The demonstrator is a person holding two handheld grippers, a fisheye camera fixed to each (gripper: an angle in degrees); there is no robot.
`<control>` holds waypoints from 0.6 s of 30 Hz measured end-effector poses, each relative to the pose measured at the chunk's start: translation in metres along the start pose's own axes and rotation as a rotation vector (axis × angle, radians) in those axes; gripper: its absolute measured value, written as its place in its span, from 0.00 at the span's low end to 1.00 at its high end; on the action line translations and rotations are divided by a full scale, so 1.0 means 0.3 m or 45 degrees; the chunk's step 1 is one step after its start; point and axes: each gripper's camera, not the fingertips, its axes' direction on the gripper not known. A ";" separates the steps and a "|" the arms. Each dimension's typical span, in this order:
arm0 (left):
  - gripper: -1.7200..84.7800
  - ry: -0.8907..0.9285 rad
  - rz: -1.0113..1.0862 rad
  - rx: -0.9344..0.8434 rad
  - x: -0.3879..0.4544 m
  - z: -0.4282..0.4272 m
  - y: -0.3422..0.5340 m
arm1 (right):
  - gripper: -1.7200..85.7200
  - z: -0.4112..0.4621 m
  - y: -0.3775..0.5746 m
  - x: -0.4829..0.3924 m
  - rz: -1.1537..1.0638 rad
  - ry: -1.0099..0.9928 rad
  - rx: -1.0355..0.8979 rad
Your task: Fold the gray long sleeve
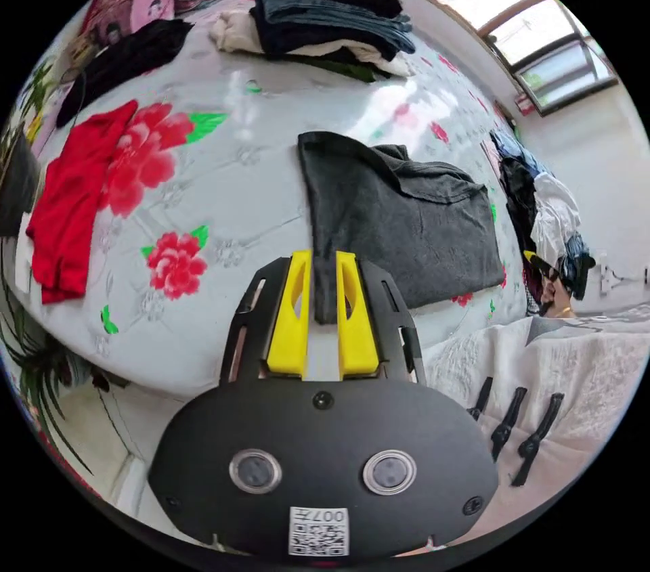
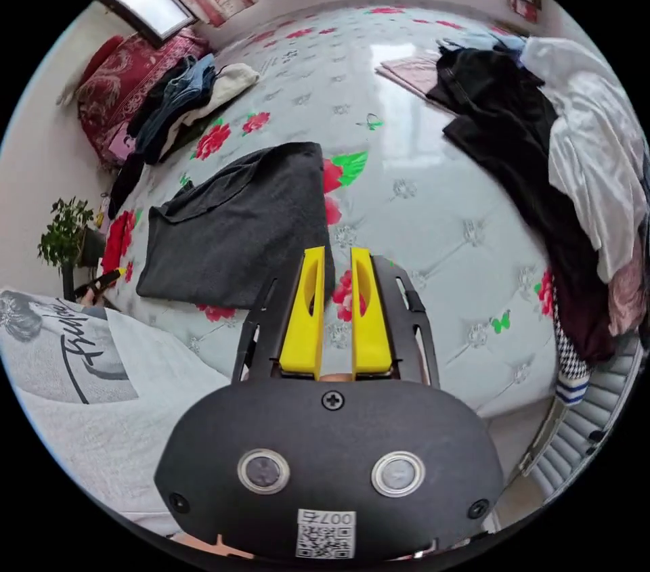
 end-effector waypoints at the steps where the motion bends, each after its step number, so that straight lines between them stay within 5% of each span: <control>1: 0.09 0.024 0.049 -0.018 0.028 0.030 -0.035 | 0.07 0.057 -0.070 -0.073 -0.101 -0.044 -0.024; 5: 0.10 0.143 0.373 -0.191 0.219 0.278 -0.232 | 0.06 0.280 -0.236 -0.297 -0.356 -0.185 -0.166; 8: 0.09 0.028 0.536 -0.304 0.300 0.398 -0.307 | 0.06 0.446 -0.301 -0.460 -0.552 -0.228 -0.303; 18: 0.02 0.411 0.505 -0.591 0.176 0.453 -0.535 | 0.02 0.574 -0.534 -0.524 -0.688 -0.270 -0.414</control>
